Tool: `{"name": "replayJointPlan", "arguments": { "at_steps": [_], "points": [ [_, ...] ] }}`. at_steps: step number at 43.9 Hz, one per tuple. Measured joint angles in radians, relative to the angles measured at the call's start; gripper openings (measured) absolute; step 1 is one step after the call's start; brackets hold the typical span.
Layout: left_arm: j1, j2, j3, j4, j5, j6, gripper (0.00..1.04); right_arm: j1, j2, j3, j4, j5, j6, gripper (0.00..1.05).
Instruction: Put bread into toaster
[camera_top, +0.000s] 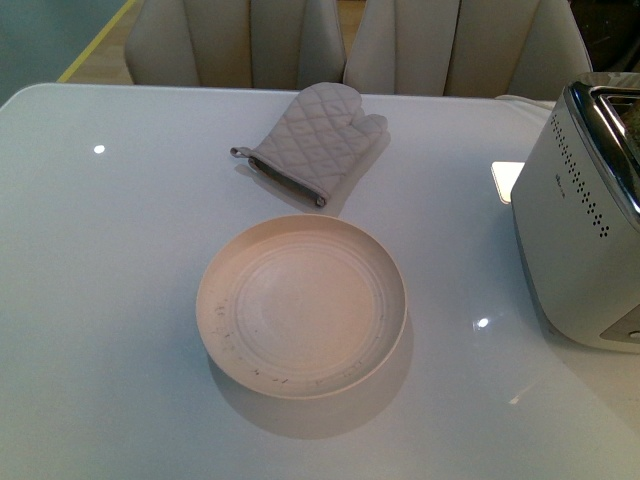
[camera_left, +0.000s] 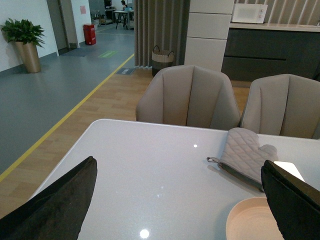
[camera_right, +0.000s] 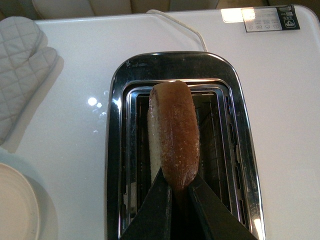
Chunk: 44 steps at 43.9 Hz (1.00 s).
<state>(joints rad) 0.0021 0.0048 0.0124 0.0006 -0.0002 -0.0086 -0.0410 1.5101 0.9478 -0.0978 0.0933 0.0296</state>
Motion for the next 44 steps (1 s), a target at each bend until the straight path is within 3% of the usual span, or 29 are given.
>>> {"name": "replayJointPlan", "arguments": {
  "at_steps": [7,15,31,37,44],
  "points": [
    [0.0,0.0,0.0,0.0,0.0,0.0,0.98,0.002,0.039,-0.01,0.001,-0.019,0.005,0.03],
    [0.0,0.0,0.0,0.0,0.0,0.0,0.98,-0.004,0.07,-0.068,0.037,-0.031,0.027,0.39],
    [0.0,0.0,0.0,0.0,0.0,0.0,0.98,-0.062,-0.348,-0.163,0.175,-0.045,0.033,0.89],
    [0.0,0.0,0.0,0.0,0.0,0.0,0.98,-0.082,-0.525,-0.306,0.436,-0.19,0.002,0.73],
    [0.0,0.0,0.0,0.0,0.0,0.0,0.98,-0.055,-0.61,-0.534,0.57,-0.184,-0.019,0.39]
  ]
}}
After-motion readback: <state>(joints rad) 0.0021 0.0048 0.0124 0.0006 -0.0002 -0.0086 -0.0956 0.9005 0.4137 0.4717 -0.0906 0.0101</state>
